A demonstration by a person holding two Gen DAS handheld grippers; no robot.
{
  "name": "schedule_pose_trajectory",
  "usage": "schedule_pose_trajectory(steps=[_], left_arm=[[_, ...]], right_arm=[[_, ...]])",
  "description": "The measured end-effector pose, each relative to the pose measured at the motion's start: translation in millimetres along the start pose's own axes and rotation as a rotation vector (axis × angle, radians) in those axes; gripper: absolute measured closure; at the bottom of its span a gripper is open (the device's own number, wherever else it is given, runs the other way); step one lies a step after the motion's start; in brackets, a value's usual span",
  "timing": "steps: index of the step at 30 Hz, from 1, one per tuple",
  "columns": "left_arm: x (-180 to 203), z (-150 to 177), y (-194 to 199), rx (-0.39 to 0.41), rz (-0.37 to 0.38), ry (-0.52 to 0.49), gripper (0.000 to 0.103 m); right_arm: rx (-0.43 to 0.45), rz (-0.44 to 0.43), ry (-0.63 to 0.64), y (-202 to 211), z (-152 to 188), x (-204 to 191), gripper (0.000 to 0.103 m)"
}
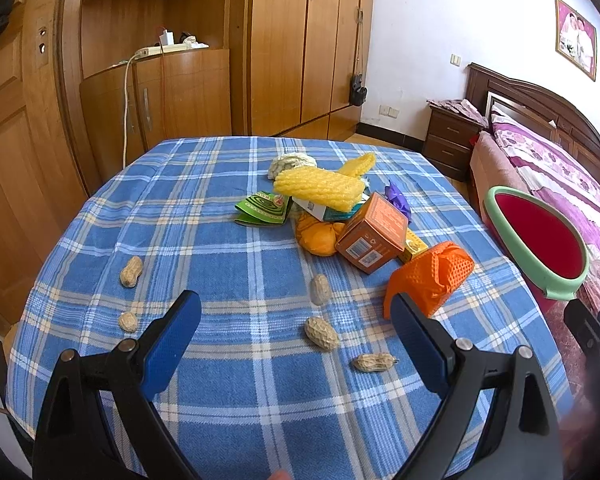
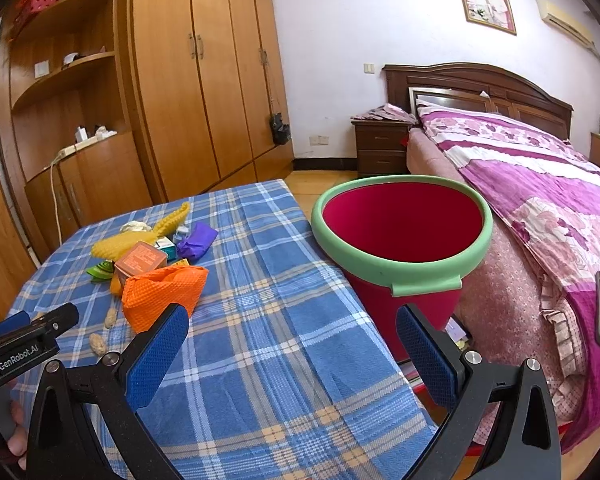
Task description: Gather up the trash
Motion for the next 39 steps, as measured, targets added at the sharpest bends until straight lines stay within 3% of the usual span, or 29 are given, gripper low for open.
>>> schedule_pose_trajectory(steps=[39], left_arm=[[-3.1,-2.4,0.5,0.013,0.007,0.023,0.008]], right_arm=[[-0.005,0.017,-0.025,-0.3,-0.3,5.1,0.0]])
Point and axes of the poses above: each gripper's, at about its wrist camera, not at the fingertips, and y roughly against the way its jaws point, x to its right, z to its underside, the point moved 5 cm from there along -y, roughly the way its jaws point
